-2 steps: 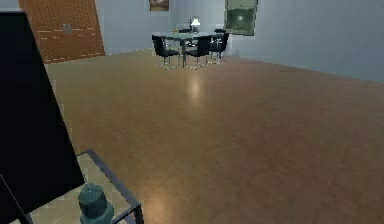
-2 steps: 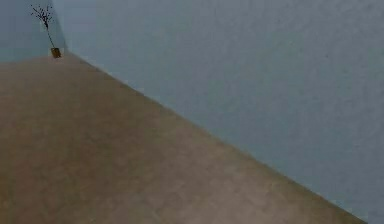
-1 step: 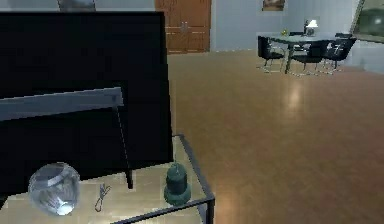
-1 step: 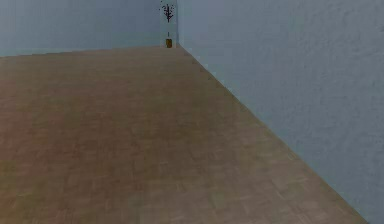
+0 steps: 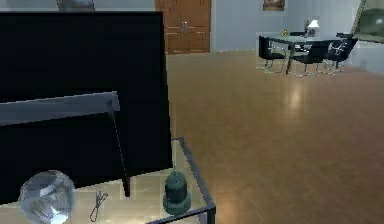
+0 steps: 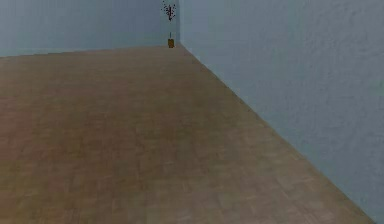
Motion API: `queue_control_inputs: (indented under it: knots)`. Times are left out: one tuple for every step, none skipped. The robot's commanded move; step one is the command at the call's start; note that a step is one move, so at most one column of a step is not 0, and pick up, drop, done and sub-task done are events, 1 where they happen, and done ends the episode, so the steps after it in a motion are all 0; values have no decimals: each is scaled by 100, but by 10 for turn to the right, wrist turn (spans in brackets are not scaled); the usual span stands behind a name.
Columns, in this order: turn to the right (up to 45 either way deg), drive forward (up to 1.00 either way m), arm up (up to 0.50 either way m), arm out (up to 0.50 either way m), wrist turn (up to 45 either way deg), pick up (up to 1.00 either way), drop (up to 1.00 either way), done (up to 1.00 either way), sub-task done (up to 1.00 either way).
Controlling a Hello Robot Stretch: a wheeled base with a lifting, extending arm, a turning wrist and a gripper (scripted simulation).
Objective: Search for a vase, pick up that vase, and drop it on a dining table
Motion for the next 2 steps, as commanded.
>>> queue_control_inputs:
  knots:
    - [-450, 0, 0, 0, 0, 0, 0, 0, 0]
    - [-450, 0, 0, 0, 0, 0, 0, 0, 0]
